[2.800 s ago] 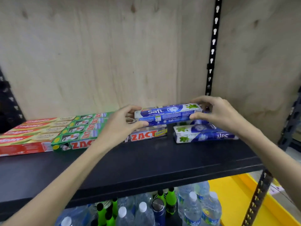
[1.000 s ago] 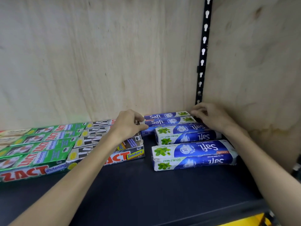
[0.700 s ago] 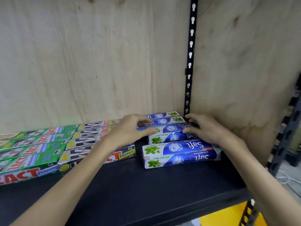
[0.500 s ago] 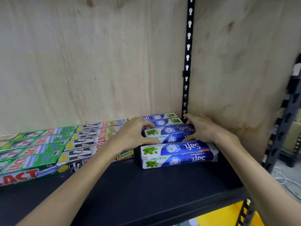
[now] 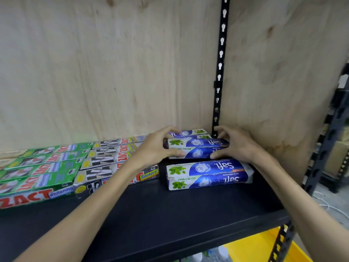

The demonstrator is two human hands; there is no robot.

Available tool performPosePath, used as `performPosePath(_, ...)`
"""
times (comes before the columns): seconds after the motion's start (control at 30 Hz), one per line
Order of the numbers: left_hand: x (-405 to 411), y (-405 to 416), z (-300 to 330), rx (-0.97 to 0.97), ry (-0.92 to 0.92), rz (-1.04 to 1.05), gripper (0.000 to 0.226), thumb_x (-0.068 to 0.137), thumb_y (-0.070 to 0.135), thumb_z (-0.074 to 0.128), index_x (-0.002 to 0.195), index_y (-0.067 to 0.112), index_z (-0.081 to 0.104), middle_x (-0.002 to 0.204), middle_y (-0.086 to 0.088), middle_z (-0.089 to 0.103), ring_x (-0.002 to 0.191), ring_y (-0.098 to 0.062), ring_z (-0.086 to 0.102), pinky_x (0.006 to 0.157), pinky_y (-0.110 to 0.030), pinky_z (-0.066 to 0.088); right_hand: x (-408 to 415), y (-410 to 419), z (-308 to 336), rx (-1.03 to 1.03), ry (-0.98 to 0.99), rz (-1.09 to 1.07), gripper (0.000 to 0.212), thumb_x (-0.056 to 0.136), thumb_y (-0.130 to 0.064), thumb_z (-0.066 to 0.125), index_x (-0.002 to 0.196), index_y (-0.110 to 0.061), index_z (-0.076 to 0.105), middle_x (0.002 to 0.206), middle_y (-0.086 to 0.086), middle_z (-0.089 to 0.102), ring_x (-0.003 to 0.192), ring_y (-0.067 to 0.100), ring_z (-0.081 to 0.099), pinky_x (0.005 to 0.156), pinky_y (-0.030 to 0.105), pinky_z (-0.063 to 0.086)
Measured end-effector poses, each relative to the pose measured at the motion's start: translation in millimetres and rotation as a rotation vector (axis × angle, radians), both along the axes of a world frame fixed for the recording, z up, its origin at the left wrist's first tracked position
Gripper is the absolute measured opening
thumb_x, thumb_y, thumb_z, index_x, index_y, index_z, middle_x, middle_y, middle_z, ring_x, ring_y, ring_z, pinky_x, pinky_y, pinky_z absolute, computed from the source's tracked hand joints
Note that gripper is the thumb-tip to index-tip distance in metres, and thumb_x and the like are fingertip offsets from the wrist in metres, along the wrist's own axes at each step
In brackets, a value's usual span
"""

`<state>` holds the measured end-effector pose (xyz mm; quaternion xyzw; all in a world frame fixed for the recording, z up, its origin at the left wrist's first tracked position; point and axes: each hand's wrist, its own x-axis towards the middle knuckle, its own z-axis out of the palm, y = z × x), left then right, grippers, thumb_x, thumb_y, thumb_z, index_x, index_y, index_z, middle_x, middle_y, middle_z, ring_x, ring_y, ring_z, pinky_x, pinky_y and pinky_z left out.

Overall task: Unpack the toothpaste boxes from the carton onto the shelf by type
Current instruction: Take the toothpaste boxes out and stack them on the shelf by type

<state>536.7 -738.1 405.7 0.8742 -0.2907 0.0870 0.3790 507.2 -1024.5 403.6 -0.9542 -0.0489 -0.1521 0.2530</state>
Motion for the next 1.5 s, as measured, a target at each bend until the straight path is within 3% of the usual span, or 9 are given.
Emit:
performPosePath(0.17,-11.2,13.0,19.9,-0.051,-0.028,-0.018,0.058,0.071,0.047,0.086,0.123,0.044,0.061,0.116,0.018,0.069,0.102,0.002,0.064,0.088,-0.023,0.051,-22.1,11.3,15.3,0.156,-0.144,0.031,0.103,0.042,-0.059,0.090,0.134,-0.028,0.058,0.113,-0.008,0.065,0.112,0.016,0.063,0.105,0.037,0.046)
performPosePath(0.37,-62.9,48.2,18.9,-0.100,-0.065,-0.010,0.055,0.073,0.048,0.083,0.124,0.042,0.062,0.118,0.021,0.067,0.107,0.009,0.060,0.078,-0.004,0.044,-62.3,35.7,24.9,0.245,-0.158,0.107,0.104,0.035,-0.080,0.082,0.129,-0.042,0.058,0.118,-0.012,0.067,0.114,0.006,0.062,0.108,0.040,0.046)
performPosePath(0.5,-113.3,97.8,7.9,-0.125,-0.082,0.038,0.052,0.073,0.045,0.085,0.121,0.043,0.063,0.122,0.022,0.066,0.113,0.000,0.061,0.088,-0.018,0.050,-96.1,80.8,9.2,0.262,-0.139,0.189,0.097,0.040,-0.080,0.084,0.127,-0.045,0.058,0.121,-0.015,0.065,0.121,0.007,0.057,0.109,0.042,0.045)
performPosePath(0.73,-182.4,205.2,-26.3,-0.032,0.001,0.175,0.057,0.069,0.057,0.079,0.122,0.046,0.061,0.121,0.028,0.066,0.108,0.003,0.062,0.090,-0.026,0.049,-143.6,183.0,-28.0,0.319,-0.071,0.344,0.083,0.051,-0.057,0.090,0.126,-0.039,0.061,0.114,-0.016,0.066,0.113,-0.006,0.057,0.101,0.023,0.046)
performPosePath(0.97,-211.5,274.2,-32.8,-0.056,0.053,0.310,0.041,0.081,0.038,0.081,0.119,0.040,0.065,0.122,0.022,0.066,0.113,0.002,0.060,0.098,-0.037,0.051,-168.9,224.2,-35.3,0.381,0.032,0.388,0.079,0.058,-0.051,0.092,0.129,-0.041,0.059,0.109,-0.012,0.070,0.100,-0.001,0.067,0.094,0.026,0.053)
performPosePath(1.13,-242.2,264.8,-47.5,-0.142,-0.098,0.562,0.060,0.083,0.044,0.078,0.135,0.027,0.054,0.127,0.009,0.047,0.110,-0.003,0.054,0.099,-0.027,0.045,-199.5,245.7,-38.0,0.431,0.017,0.436,0.071,0.062,-0.048,0.090,0.126,-0.041,0.061,0.100,-0.008,0.070,0.090,0.006,0.068,0.082,0.022,0.053)
performPosePath(1.23,-266.3,244.8,-58.8,-0.210,-0.127,0.650,0.065,0.084,0.047,0.077,0.137,0.025,0.047,0.125,0.006,0.046,0.115,-0.007,0.051,0.104,-0.032,0.042,-215.0,258.4,-42.2,0.466,0.013,0.459,0.066,0.066,-0.051,0.088,0.126,-0.042,0.061,0.105,-0.008,0.069,0.086,0.005,0.066,0.074,0.016,0.049)
performPosePath(1.33,-289.3,223.7,-67.8,-0.260,-0.071,0.602,0.069,0.083,0.062,0.068,0.137,0.028,0.043,0.128,0.008,0.051,0.123,-0.009,0.049,0.109,-0.040,0.041,-229.9,273.1,-46.5,0.501,-0.003,0.480,0.060,0.070,-0.056,0.082,0.125,-0.039,0.063,0.109,-0.012,0.071,0.093,0.005,0.067,0.074,0.018,0.052)
performPosePath(1.5,-319.0,207.2,-72.0,-0.246,0.036,0.445,0.108,0.062,0.097,0.047,0.150,0.037,0.033,0.146,0.022,0.041,0.140,-0.002,0.036,0.116,-0.042,0.035,-251.7,305.1,-54.3,0.614,-0.056,0.478,0.045,0.088,-0.049,0.065,0.128,-0.028,0.065,0.112,-0.015,0.072,0.100,0.003,0.068,0.080,0.018,0.053)
